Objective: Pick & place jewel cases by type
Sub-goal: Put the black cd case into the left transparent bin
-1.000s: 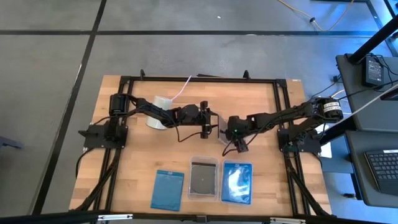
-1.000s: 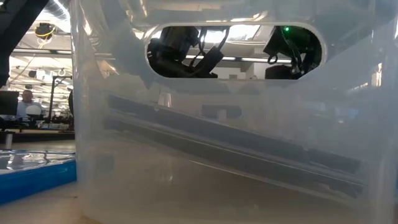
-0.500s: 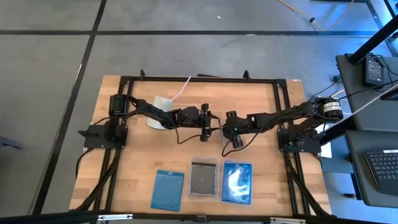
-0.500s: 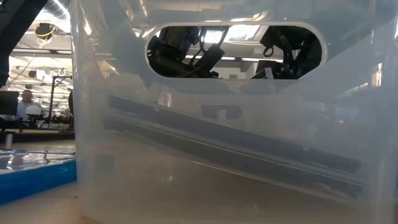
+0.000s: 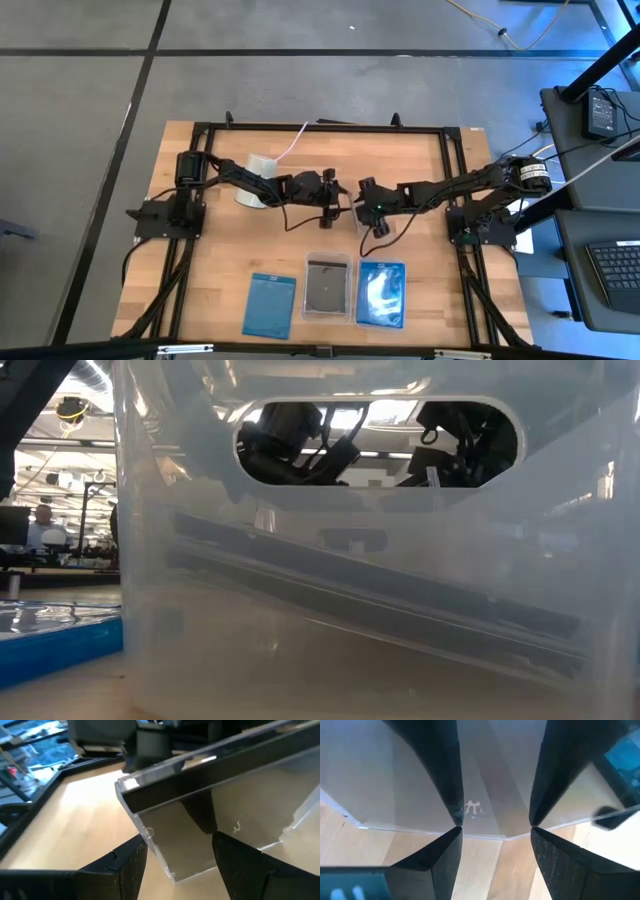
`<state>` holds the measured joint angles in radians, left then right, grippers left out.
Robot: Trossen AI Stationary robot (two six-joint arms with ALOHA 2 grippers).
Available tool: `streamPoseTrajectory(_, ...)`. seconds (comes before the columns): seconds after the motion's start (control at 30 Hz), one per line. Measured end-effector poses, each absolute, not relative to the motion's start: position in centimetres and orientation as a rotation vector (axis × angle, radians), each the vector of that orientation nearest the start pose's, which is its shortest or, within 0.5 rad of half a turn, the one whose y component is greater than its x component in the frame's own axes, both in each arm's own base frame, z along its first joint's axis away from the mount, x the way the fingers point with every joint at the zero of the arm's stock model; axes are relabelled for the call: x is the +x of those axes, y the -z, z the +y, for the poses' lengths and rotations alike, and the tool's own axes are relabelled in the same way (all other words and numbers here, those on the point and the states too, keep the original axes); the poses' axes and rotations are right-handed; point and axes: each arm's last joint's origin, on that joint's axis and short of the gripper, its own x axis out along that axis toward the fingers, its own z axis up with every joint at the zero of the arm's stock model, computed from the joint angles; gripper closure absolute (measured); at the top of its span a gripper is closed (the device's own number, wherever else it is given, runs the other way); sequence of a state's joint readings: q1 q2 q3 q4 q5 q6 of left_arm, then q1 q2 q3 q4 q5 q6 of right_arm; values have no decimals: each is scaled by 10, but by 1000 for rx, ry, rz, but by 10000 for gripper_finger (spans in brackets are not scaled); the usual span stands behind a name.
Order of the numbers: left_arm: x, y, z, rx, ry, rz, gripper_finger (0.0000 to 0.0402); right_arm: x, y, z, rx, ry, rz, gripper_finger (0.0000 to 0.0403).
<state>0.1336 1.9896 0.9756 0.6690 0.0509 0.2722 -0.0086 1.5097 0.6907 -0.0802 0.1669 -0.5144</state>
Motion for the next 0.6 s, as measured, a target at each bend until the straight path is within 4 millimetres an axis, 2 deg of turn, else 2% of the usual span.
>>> streamPoseTrajectory(0.33, 394, -132, 49, 219, 8, 390, 183, 279, -157, -6, -575, -109, 854, 163)
streamPoseTrajectory(0.6, 393, -130, 47, 208, 131, 398, 184, 280, -158, -5, -562, -139, 837, 163)
